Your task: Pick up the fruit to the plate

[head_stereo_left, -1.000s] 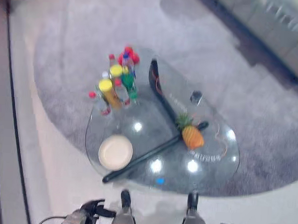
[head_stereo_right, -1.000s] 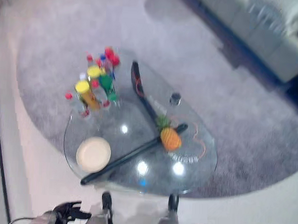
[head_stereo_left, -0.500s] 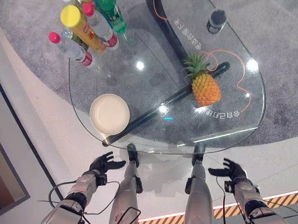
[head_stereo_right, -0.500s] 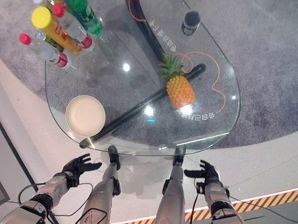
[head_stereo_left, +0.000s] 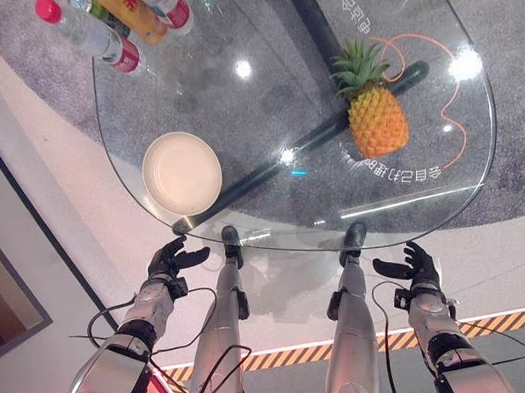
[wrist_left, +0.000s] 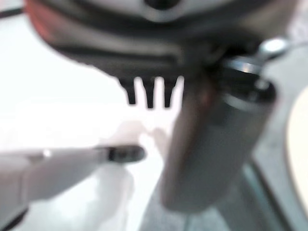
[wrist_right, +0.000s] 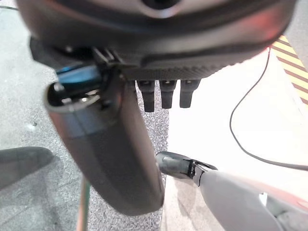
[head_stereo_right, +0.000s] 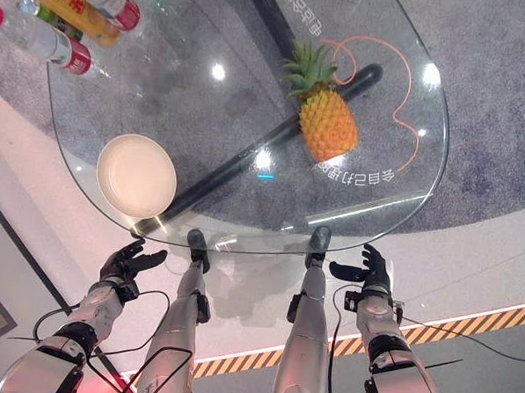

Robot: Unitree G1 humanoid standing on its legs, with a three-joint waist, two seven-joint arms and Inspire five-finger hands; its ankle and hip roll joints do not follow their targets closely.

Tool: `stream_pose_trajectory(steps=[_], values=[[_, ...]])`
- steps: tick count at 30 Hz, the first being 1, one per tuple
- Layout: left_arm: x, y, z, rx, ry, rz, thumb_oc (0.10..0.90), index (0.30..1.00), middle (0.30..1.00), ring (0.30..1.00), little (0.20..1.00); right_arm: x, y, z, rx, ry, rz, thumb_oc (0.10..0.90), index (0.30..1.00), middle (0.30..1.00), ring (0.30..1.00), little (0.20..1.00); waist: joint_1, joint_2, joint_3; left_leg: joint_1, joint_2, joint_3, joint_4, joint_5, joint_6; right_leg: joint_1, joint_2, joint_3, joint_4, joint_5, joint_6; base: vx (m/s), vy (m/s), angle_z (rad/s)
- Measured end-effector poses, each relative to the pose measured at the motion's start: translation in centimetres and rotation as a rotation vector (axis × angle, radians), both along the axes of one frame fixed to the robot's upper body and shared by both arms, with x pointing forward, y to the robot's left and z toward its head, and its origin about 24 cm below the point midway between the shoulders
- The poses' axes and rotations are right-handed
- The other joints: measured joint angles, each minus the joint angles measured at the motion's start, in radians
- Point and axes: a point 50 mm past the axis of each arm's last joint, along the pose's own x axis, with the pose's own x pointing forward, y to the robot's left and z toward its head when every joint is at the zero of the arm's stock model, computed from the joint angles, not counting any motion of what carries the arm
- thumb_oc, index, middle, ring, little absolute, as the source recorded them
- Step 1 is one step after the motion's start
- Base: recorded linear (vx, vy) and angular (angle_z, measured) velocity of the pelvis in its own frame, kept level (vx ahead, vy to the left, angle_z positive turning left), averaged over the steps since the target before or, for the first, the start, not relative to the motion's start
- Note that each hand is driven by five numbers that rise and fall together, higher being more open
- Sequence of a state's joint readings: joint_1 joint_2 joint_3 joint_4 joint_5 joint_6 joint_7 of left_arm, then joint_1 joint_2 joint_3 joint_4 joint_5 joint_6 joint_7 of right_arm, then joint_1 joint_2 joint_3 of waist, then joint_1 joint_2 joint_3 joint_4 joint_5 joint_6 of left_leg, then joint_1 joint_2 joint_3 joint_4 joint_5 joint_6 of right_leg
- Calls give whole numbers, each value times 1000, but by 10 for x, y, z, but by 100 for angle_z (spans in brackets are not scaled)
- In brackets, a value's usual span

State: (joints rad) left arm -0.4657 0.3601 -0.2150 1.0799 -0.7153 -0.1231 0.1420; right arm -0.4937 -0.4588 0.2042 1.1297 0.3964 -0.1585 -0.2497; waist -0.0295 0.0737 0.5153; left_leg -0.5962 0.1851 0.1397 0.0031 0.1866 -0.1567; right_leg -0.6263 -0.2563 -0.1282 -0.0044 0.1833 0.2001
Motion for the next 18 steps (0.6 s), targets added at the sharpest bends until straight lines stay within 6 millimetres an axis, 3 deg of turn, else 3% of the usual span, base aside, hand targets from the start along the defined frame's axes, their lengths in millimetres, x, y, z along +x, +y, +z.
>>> stream_pose_trajectory(steps=[12, 18], values=[[6, -2, 6, 1, -33, -10, 800, 900, 900, 900, 900, 15, 4, 17, -22, -56, 21, 800, 900, 900, 900, 900, 2, -14, 8, -40, -1, -17, 14, 2, 0, -38, 0, -1, 15, 2, -4, 0, 0, 0], [7, 2, 10, 9, -42, -14, 800, 900, 900, 900, 900, 14, -7, 23, -31, -85, -80, 800, 900, 900, 900, 900, 4, -22, 11, -40, 0, -19, 17, 2, 0, -37, 0, -1, 18, 2, -4, 6, -19, 0]])
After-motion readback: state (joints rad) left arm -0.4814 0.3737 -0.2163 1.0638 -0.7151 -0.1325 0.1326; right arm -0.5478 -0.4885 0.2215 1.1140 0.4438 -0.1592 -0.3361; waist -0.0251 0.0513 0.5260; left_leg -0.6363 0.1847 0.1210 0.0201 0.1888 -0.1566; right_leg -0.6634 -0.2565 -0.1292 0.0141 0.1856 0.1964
